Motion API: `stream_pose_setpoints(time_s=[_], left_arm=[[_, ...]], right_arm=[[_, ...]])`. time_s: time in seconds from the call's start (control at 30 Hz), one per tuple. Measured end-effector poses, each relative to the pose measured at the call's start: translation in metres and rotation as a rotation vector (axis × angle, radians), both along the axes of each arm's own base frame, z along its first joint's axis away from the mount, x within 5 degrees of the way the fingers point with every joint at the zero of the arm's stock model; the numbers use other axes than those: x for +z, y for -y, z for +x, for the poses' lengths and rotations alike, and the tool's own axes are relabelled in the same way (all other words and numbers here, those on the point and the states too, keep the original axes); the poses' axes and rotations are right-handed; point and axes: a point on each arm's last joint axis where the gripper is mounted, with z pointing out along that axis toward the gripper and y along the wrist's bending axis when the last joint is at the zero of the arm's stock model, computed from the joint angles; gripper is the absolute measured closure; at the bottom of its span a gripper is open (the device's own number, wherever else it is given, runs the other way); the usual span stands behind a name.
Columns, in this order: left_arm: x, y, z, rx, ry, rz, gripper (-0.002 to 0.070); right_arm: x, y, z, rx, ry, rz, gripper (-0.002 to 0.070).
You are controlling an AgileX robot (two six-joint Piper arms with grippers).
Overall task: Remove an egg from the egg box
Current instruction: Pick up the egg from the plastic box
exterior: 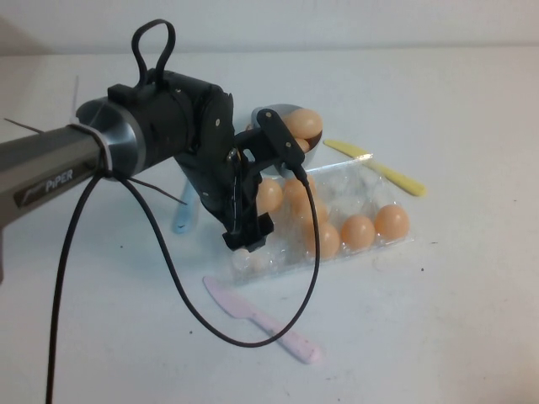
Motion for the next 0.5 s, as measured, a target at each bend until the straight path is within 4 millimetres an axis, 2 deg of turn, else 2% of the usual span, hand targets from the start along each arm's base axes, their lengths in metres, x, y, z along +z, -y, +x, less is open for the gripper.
stream_pose_setpoints(time_s=[0.37, 0.5], left_arm=[[-0.0018, -0.0058, 0.0041, -0.001, 0.012, 0.028, 0.0093], [-0.0042, -0.0062, 0.0055, 0.000, 0.011, 0.030, 0.0134]], right_arm=[[0.0000, 0.0000, 0.0000, 0.000, 0.000, 0.000, 0.0692], [0.0000, 0.0000, 0.0000, 0.000, 0.000, 0.000, 0.0692]])
